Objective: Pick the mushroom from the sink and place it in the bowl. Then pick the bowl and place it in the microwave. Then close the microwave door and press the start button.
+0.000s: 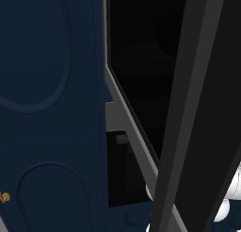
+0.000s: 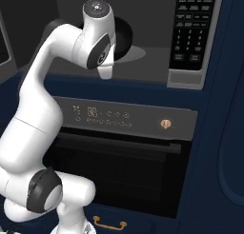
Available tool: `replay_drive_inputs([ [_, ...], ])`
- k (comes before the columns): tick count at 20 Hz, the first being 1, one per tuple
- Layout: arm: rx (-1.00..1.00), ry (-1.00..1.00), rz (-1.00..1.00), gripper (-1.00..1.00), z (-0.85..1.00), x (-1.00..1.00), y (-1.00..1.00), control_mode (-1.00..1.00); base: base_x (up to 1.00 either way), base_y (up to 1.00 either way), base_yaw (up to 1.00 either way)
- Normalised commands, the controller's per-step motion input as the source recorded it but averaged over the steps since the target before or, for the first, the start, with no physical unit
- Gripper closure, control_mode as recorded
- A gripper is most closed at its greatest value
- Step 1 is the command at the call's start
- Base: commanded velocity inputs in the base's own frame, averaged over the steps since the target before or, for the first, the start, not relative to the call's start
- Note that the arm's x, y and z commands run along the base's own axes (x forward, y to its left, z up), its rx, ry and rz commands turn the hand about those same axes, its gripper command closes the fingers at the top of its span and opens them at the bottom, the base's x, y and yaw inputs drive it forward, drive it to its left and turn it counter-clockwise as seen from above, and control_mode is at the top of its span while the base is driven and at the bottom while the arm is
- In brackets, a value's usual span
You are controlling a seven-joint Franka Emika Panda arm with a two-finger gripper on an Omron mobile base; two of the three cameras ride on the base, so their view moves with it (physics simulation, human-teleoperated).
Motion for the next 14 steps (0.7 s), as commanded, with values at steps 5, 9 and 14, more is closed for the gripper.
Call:
replay_drive_inputs([
  [5,0.00,0.00,0.06,1.00,-0.05,0.32,0.05,-1.00,0.00,0.00,0.00],
  [9,0.00,0.00,0.01,1.00,0.00,0.45,0.00,-1.00,0.00,0.00,0.00],
  [14,0.00,0.00,0.03,-1.00,-0.09,0.29,0.00,-1.00,0.00,0.00,0.00],
])
